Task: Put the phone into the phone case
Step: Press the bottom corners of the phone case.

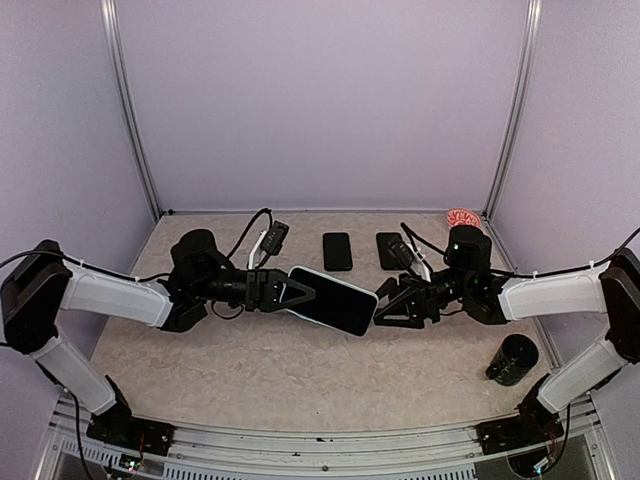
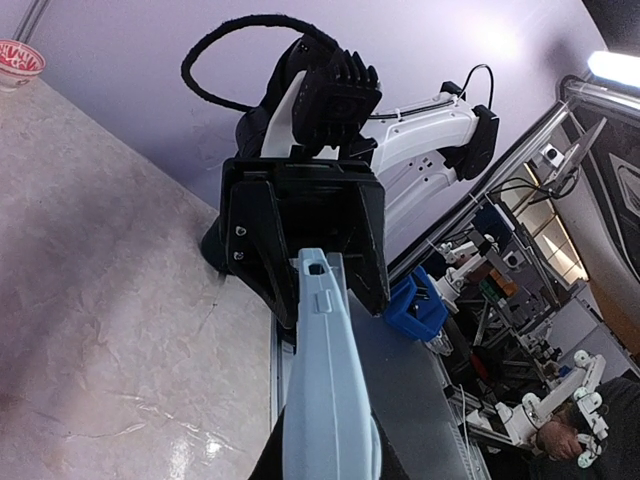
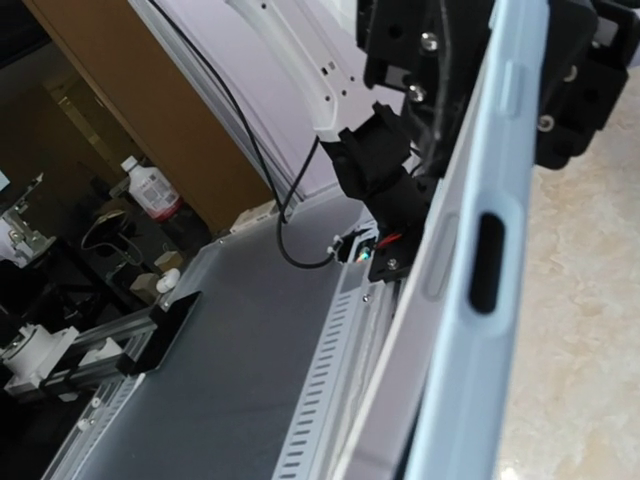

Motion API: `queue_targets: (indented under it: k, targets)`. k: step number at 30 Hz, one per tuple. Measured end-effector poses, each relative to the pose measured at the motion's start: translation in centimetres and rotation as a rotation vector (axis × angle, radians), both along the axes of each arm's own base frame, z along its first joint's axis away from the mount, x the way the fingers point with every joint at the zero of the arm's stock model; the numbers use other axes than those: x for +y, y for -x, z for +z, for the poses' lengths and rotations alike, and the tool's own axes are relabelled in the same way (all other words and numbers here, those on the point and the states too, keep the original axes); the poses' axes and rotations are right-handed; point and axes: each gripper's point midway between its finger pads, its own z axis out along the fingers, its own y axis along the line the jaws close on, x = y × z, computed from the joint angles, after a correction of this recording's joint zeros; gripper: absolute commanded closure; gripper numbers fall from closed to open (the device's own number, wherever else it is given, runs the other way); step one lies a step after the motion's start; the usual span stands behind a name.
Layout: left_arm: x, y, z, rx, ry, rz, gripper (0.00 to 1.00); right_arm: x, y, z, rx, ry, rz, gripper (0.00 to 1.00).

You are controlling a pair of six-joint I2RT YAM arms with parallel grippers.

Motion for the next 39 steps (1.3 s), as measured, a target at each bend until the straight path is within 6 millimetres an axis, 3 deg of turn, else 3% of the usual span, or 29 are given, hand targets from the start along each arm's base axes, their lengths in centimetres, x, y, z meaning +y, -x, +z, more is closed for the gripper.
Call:
queue_targets:
  k: [15,28,39]
  targets:
    - [-2.0,-0.7,0.3,-0.019,0.01,-0.098,1.0,-0.4,0.0,0.6,-0.007,-0.009,-0.035,0.5]
    - [-2.6,-2.3,0.3,-0.052,-0.006,-0.109,1.0,-0.5,-1.3,0.3,-0.025,0.004,-0.105,0.5]
    - [-2.6,-2.1,0.1,-0.085,-0.034,-0.079,1.0,-0.4,-1.4,0.0,-0.012,0.013,-0.107,0.51]
